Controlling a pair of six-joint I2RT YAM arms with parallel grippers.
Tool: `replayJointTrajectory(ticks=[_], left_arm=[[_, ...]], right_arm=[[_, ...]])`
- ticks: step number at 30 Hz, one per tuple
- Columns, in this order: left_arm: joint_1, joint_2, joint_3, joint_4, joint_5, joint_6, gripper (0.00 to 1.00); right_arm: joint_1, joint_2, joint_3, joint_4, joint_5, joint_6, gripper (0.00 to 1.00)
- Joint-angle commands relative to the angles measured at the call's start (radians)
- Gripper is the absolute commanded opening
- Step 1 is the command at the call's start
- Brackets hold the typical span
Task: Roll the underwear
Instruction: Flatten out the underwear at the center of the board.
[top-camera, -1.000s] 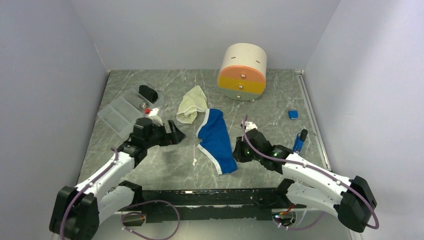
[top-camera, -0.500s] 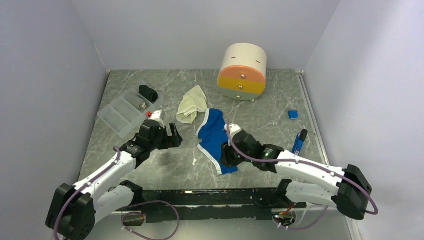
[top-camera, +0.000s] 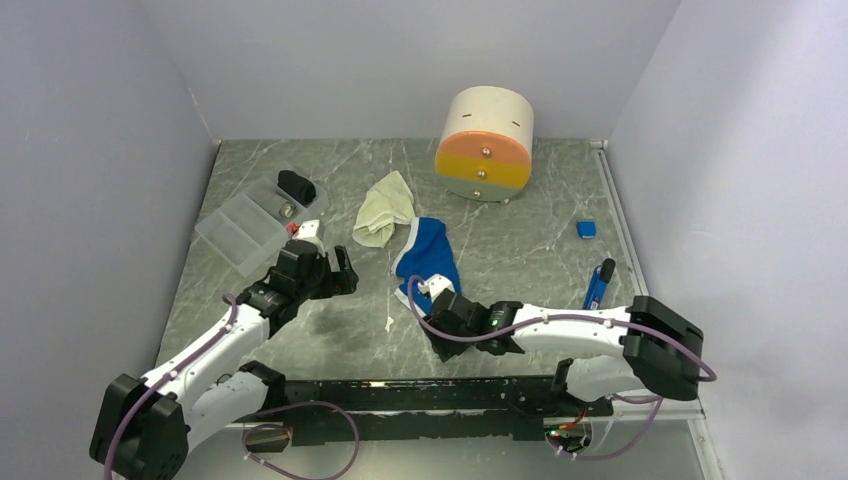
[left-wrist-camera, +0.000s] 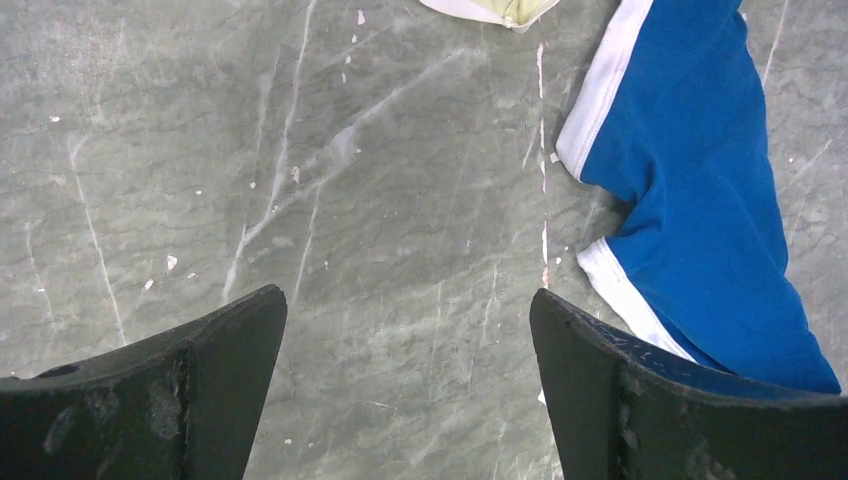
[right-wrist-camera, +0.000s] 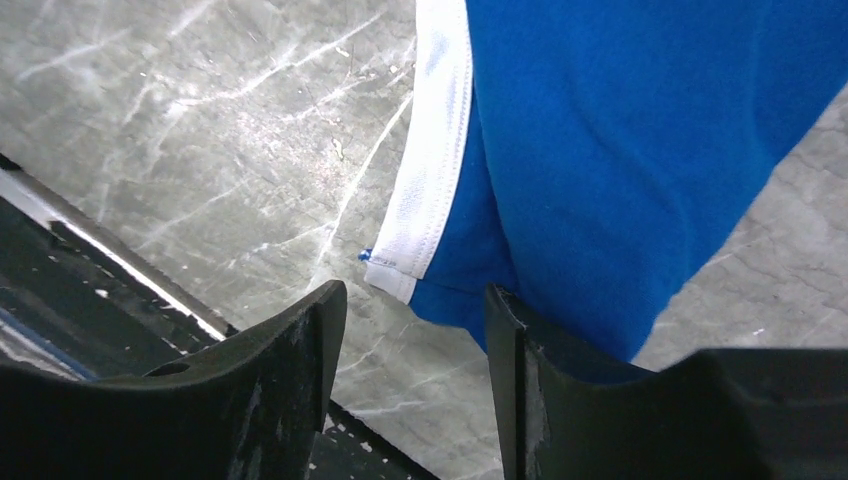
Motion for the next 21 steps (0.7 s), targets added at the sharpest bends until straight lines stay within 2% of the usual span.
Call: replayJointTrajectory(ticks=[1,3,5,8,10,11,12,14,17,19,21], left_arm=[[-0.002,-0.009,0.027,0.006,-0.018,0.014,0.97],[-0.002,-0.010,0.027,0.004,-0.021,0.017,0.96],[-0.001,-0.006,0.027,0.005,-0.026,0.022,0.97],[-0.002,0.012,0.023,0.034,-0.009,0.038,0.96],[-0.003,0.037,0.024,0.061,0.011,0.045,0.96],[-0.002,0.050,0.024,0.083,0.027,0.052,0.97],[-0.003,0.064,0.023,0.108,0.055,0.058,0.97],[-0.003,0.094,0.023,0.161,0.118,0.065,0.97],[-0.004,0.144,0.032,0.238,0.180,0.062,0.96],[-0.006,0.173,0.041,0.280,0.197,0.056,0.97],[-0.010,0.198,0.055,0.309,0.212,0.060,0.97]], right_arm=[[0.014,0.042,0.030,0.064,0.053,-0.015,0.57],[0.017,0.067,0.031,0.062,0.090,-0.011,0.57],[0.017,0.099,0.040,0.046,0.132,-0.008,0.50],[0.017,0.131,0.064,0.014,0.188,0.003,0.27],[0.017,0.118,0.090,-0.016,0.211,0.012,0.06],[0.015,0.096,0.102,-0.028,0.211,0.012,0.00],[0.011,0.059,0.115,-0.026,0.185,0.001,0.00],[-0.035,-0.032,0.126,0.009,0.057,-0.024,0.00],[-0.264,-0.179,0.092,0.101,-0.257,-0.005,0.00],[-0.435,-0.209,0.062,0.156,-0.505,0.005,0.00],[-0.559,-0.187,0.053,0.172,-0.632,0.022,0.00]])
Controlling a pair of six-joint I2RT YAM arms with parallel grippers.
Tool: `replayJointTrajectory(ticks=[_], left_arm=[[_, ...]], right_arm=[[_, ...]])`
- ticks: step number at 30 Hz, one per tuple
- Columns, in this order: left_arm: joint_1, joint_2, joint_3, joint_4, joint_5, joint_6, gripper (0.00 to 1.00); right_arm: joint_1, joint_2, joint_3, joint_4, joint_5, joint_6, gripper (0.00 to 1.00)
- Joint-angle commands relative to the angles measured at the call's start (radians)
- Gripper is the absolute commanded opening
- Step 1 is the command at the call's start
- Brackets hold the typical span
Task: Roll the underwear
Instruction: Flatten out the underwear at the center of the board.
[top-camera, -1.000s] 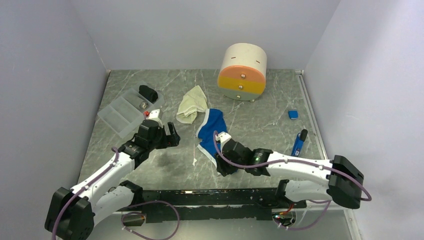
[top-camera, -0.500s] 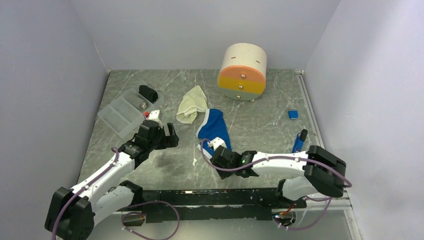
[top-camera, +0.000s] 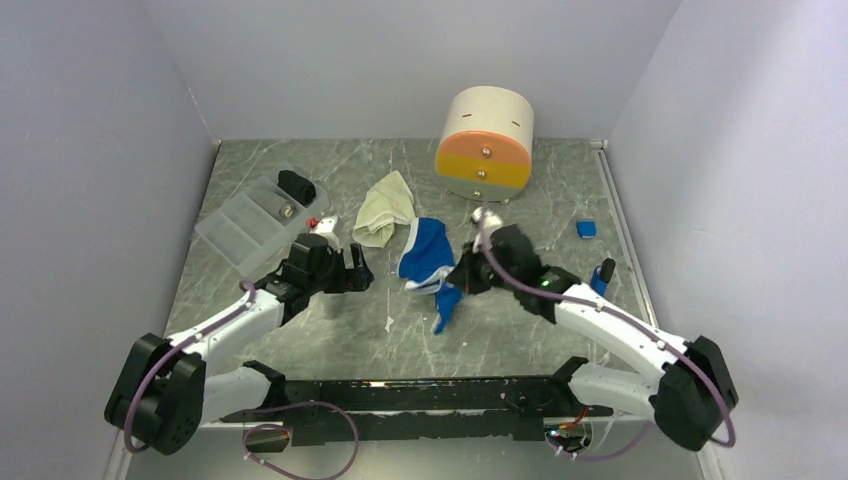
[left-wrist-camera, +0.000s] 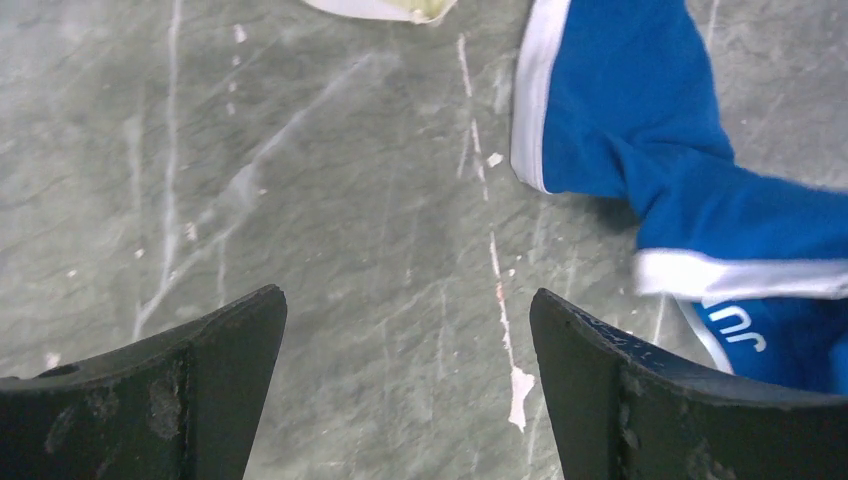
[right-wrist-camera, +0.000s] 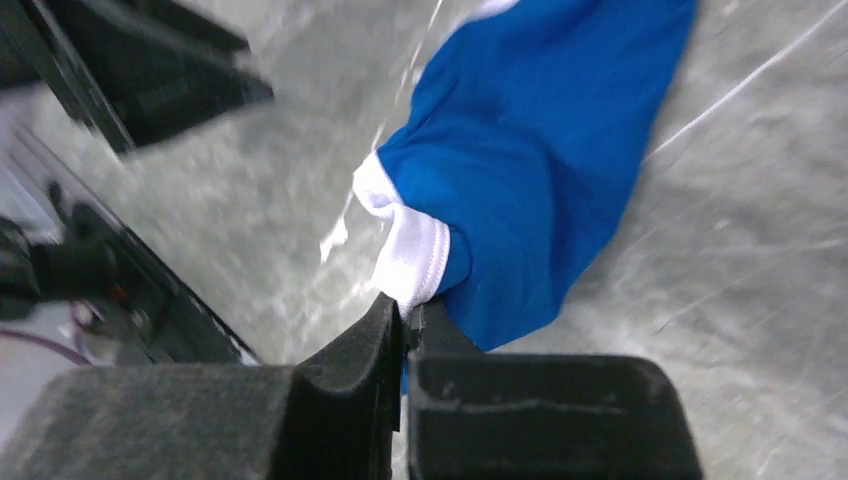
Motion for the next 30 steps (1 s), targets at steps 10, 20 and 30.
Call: replayJointTrajectory(ticks=[10,20,30], left_arm=[[-0.115,0.250,0.228,0.236,0.179,0.238,0.97],[-0.287,0.417,0.365,0.342,0.189,0.623,0.97],[-0.374,0.471,0.417,0.176,0.230,1.130,0.97]], right_arm=[[-0.665,0.202,-0.047,0.210,-0.689,0.075,0.00],[-0.700,0.222,-0.044,0.160,-0.579,0.021,0.02],[-0.715,0.236,-0.036,0.180,-0.585,0.026,0.04]])
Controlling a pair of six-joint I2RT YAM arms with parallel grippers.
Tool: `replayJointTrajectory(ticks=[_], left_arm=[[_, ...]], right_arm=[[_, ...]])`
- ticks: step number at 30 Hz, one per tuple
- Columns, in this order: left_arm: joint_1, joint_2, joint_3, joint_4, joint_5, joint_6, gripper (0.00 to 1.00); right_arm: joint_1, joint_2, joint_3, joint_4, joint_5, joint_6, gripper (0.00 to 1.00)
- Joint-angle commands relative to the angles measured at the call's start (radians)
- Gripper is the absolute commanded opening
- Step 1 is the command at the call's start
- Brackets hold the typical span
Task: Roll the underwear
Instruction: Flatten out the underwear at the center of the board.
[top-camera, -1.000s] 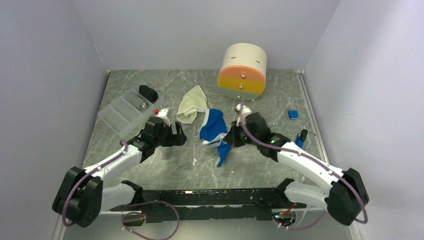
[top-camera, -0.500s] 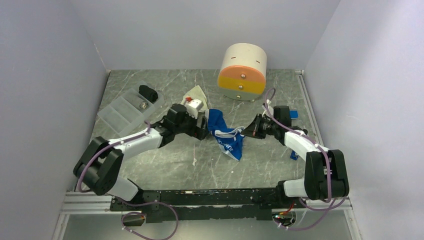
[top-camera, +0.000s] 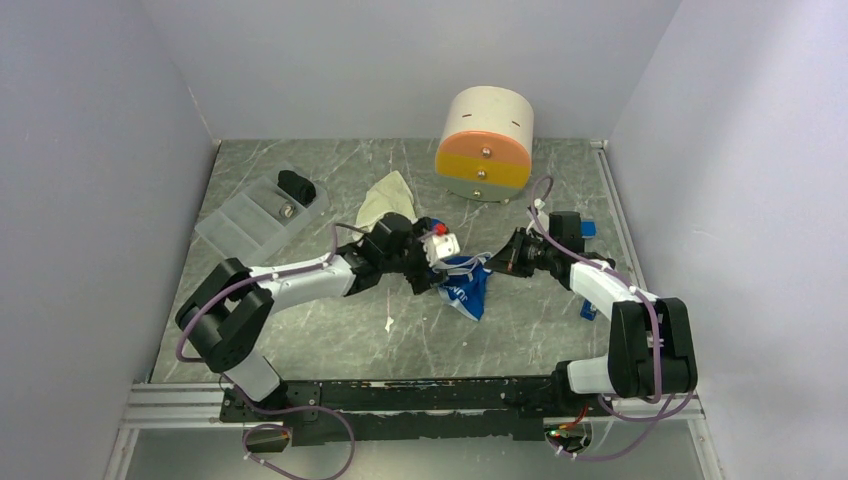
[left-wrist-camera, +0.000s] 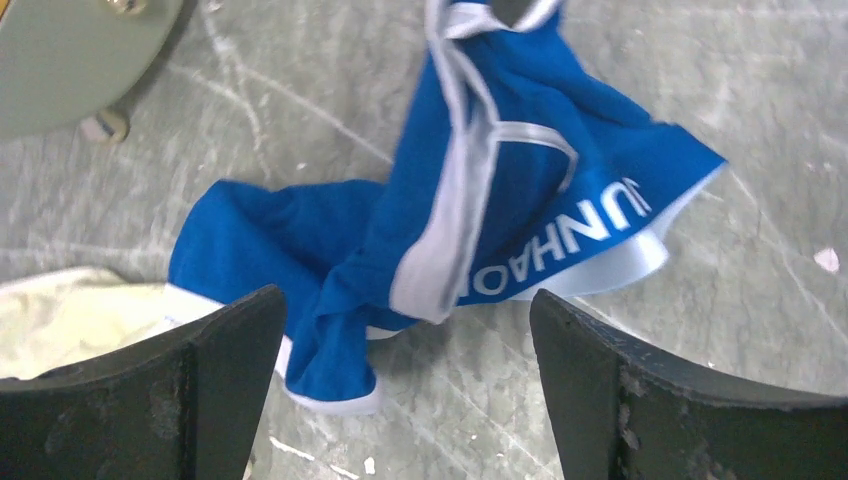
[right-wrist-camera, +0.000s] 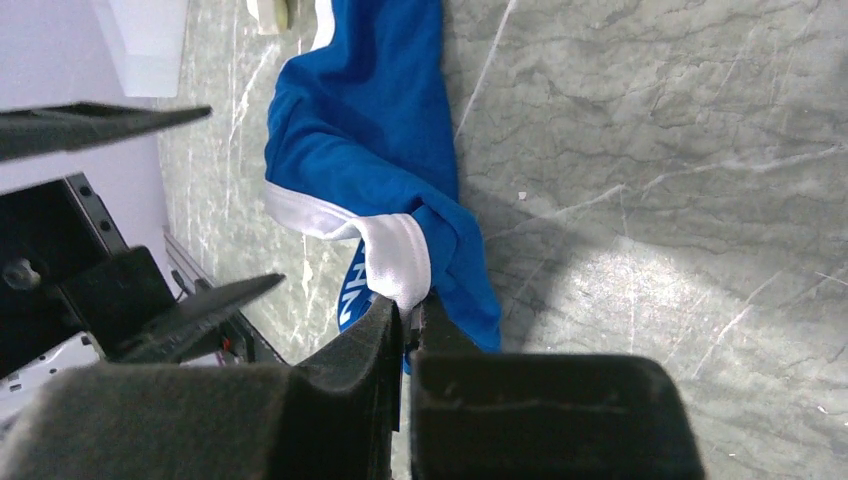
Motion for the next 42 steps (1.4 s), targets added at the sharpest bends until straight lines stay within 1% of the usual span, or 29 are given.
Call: replayJointTrajectory(ticks=[1,3,5,10,14,18,19,20,22,24,27,29,31,32,34,36,39,42], left_arm=[[-0.035,-0.002,0.008,-0.067,0.021,0.293,0.97],[-0.049,0.010,0.016,-0.088,0.007,0.342,0.97],[-0.060,0.021,0.016,-0.076,-0.015,0.362,0.96],[-0.089,0.082,0.025,-0.009,-0.130,0.397,0.68],[-0.115,0.090,0.024,0.085,-0.183,0.397,0.43],[-0.116,0.039,0.029,0.086,-0.153,0.371,0.17],[-0.116,0.023,0.031,0.083,-0.144,0.359,0.08],[-0.115,0.004,0.033,0.080,-0.139,0.348,0.05],[-0.115,-0.038,0.030,0.078,-0.137,0.319,0.05],[-0.115,-0.094,0.026,0.072,-0.145,0.258,0.05],[-0.114,-0.222,0.037,0.019,-0.188,0.161,0.05],[-0.114,-0.299,0.058,-0.051,-0.207,0.095,0.05],[-0.114,-0.377,0.082,-0.138,-0.198,0.038,0.05],[-0.114,-0.413,0.093,-0.206,-0.197,0.006,0.05],[-0.114,-0.486,0.112,-0.296,-0.183,-0.062,0.05],[-0.114,-0.565,0.116,-0.360,-0.169,-0.130,0.05],[-0.115,-0.664,0.142,-0.487,-0.155,-0.230,0.05],[-0.114,-0.736,0.182,-0.631,-0.088,-0.318,0.05]], right_arm=[[-0.010,-0.003,0.016,0.046,0.004,-0.013,0.04],[-0.012,0.006,0.021,0.044,0.001,-0.015,0.04],[-0.013,0.015,0.028,0.038,-0.005,-0.019,0.04],[-0.021,0.007,0.035,0.027,-0.011,-0.025,0.05],[-0.024,0.003,0.044,0.019,-0.017,-0.021,0.04],[-0.027,-0.023,0.048,-0.007,-0.003,-0.025,0.04],[-0.028,-0.031,0.049,-0.014,-0.003,-0.027,0.05],[-0.027,-0.039,0.051,-0.022,-0.005,-0.027,0.05],[-0.029,-0.061,0.054,-0.029,-0.029,-0.031,0.05],[-0.029,-0.096,0.060,-0.038,-0.079,-0.039,0.06],[-0.026,-0.174,0.041,-0.025,-0.117,-0.015,0.06],[-0.028,-0.246,0.002,0.030,-0.162,0.033,0.06],[-0.027,-0.326,-0.022,0.059,-0.195,0.074,0.06],[-0.027,-0.365,-0.026,0.064,-0.210,0.088,0.06],[-0.028,-0.446,-0.008,0.026,-0.226,0.085,0.05],[-0.028,-0.528,0.025,0.000,-0.277,0.089,0.04],[-0.028,-0.603,0.064,-0.009,-0.382,0.121,0.03],[-0.027,-0.646,0.102,-0.024,-0.500,0.157,0.02]])
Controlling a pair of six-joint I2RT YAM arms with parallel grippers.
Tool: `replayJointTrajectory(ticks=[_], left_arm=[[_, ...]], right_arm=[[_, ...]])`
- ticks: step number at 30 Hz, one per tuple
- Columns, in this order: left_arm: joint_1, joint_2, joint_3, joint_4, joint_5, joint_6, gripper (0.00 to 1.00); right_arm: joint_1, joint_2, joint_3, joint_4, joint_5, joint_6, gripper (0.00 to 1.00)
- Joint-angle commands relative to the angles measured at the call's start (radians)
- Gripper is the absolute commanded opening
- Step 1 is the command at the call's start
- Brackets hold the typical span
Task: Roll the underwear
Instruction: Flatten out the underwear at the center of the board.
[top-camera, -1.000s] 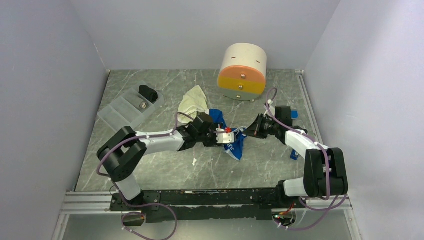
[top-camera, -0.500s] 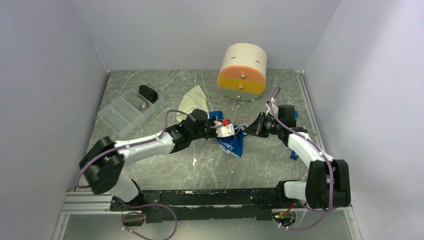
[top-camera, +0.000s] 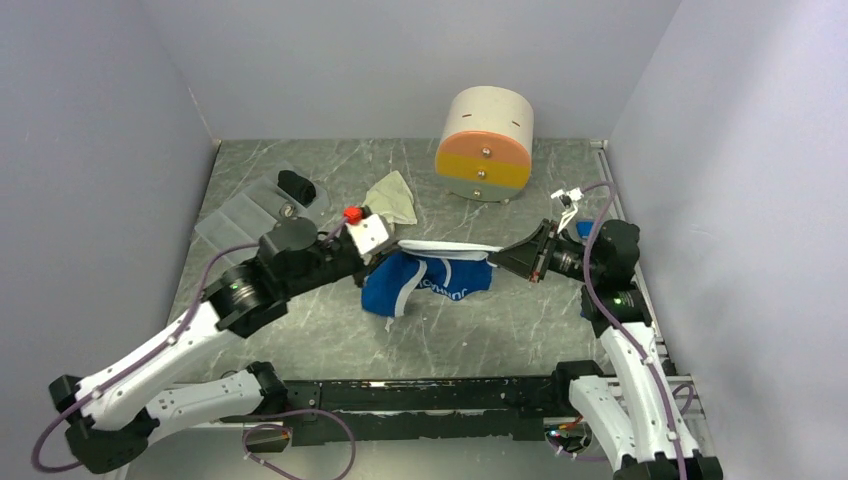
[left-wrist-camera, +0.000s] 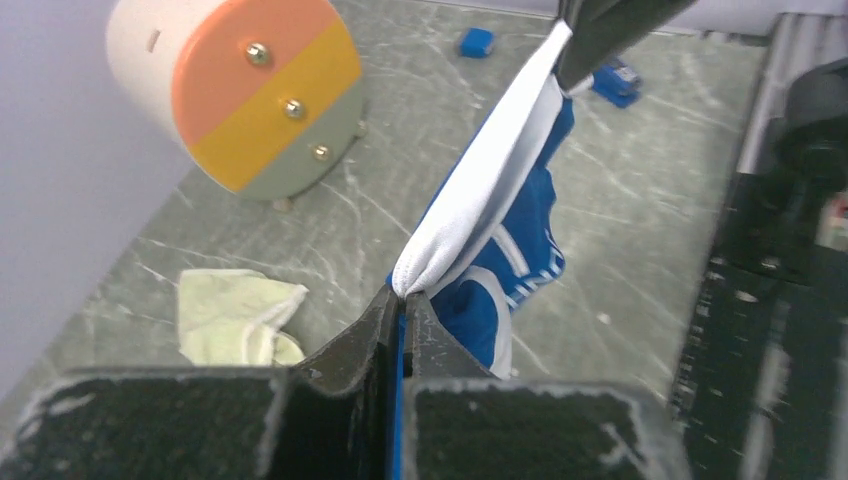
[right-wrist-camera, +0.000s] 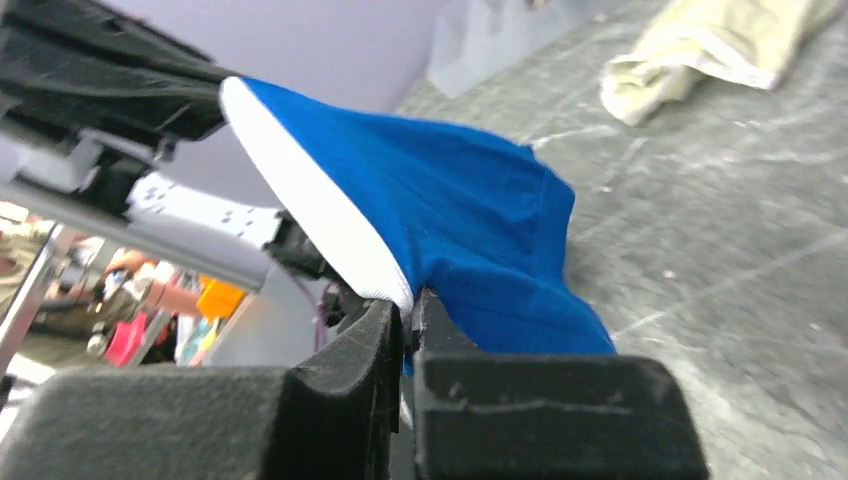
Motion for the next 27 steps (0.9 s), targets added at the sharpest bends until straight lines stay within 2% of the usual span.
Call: replayJointTrajectory(ticks=[1,3,6,8,11,13,15,16,19,21,23,27], left_arm=[[-0.001,-0.086,0.085,-0.289,0.109,-0.207,0.05],[-0.001,-0.074,0.109,-0.386,0.156,-0.257,0.05],[-0.001,-0.029,0.104,-0.439,0.170,-0.310,0.05],[-0.001,0.019,0.061,-0.378,0.115,-0.313,0.05],[0.038,0.153,-0.003,-0.229,0.102,-0.312,0.05],[0.106,0.277,-0.031,-0.140,0.125,-0.318,0.05],[0.200,0.399,-0.060,-0.047,0.169,-0.343,0.05],[0.244,0.454,-0.074,-0.005,0.210,-0.352,0.05],[0.334,0.550,-0.118,0.103,0.236,-0.385,0.05],[0.373,0.571,-0.137,0.133,0.238,-0.391,0.05],[0.399,0.556,-0.154,0.117,0.191,-0.388,0.05],[0.455,0.430,-0.281,0.139,0.142,-0.469,0.05]], right_arm=[[-0.006,-0.055,0.084,-0.006,-0.224,0.073,0.02],[-0.004,-0.058,0.110,-0.046,-0.285,0.074,0.02],[-0.001,-0.034,0.131,-0.137,-0.227,0.071,0.00],[-0.001,0.008,0.106,-0.164,-0.108,0.083,0.00],[-0.001,0.118,0.034,-0.086,0.063,0.125,0.00],[-0.001,0.227,0.028,-0.039,0.203,0.109,0.00],[0.007,0.364,0.041,0.055,0.248,0.114,0.00],[0.029,0.434,0.075,0.122,0.255,0.114,0.00],[0.141,0.629,0.254,0.058,0.389,0.014,0.06],[0.236,0.722,0.372,-0.001,0.493,-0.039,0.06],[0.322,0.779,0.447,-0.008,0.635,-0.060,0.06],[0.438,0.932,0.631,-0.107,0.724,-0.112,0.06]])
